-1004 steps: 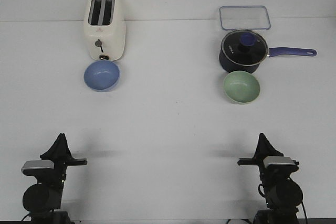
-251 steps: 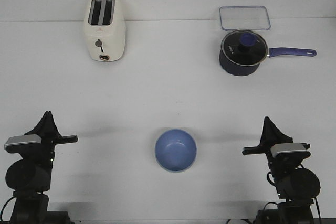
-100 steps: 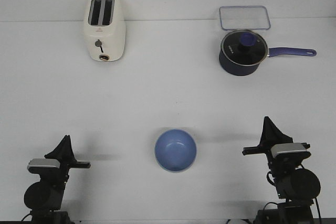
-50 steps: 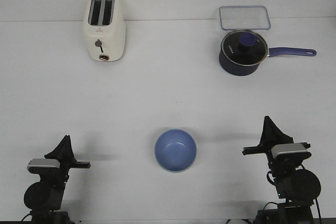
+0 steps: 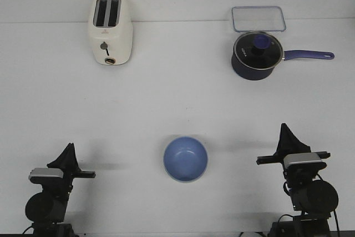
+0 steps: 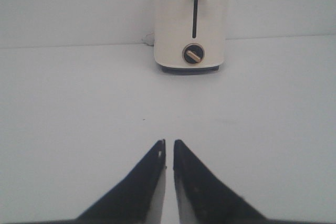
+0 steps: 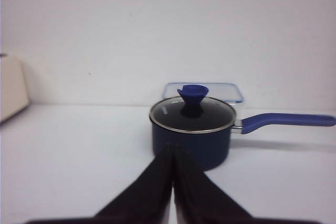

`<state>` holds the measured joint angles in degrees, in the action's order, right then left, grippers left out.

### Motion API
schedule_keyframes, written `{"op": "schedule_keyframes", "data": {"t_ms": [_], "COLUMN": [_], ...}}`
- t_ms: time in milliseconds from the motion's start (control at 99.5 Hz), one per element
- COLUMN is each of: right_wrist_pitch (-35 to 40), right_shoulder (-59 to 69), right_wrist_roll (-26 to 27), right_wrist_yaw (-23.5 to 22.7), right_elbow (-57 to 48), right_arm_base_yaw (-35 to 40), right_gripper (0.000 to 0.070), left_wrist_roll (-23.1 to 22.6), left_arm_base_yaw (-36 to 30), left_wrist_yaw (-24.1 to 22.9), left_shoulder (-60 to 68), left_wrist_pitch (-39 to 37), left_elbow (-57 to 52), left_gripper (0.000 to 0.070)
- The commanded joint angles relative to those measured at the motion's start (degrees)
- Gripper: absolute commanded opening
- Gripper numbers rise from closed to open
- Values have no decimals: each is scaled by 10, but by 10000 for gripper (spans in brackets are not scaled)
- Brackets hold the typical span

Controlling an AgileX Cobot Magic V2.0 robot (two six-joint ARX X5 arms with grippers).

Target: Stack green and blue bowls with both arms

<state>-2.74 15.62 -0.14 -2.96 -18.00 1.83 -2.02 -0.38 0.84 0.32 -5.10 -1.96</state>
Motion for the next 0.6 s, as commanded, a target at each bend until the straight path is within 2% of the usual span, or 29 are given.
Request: {"op": "schedule_keyframes", "data": {"t_ms": [0, 60, 271, 372, 593], "right_wrist_pitch": [2, 2, 15, 10, 14], "right_shoulder": [-25, -60, -155, -155, -155], "right_wrist_roll": [-82, -121, -193, -196, -195], "right_wrist_yaw": [-2, -2, 7, 33, 33], "right_elbow": [21, 47, 136, 164, 173], "right_arm_base_yaw": [0, 0, 0, 0, 1], "right_gripper": [0, 0, 0, 0, 0], "left_wrist_roll": [-3, -3, -3, -3, -3], "left_arm_base_yaw": [1, 1, 1, 1, 1], "left_wrist_yaw": [2, 2, 2, 2, 2], "left_shoulder": [-1, -1, -1, -1, -1], "left_wrist_pitch": [-6, -6, -6, -6, -6], "left_elbow": [12, 12, 12, 12, 12], "left_gripper": [14, 14, 14, 14, 14]}}
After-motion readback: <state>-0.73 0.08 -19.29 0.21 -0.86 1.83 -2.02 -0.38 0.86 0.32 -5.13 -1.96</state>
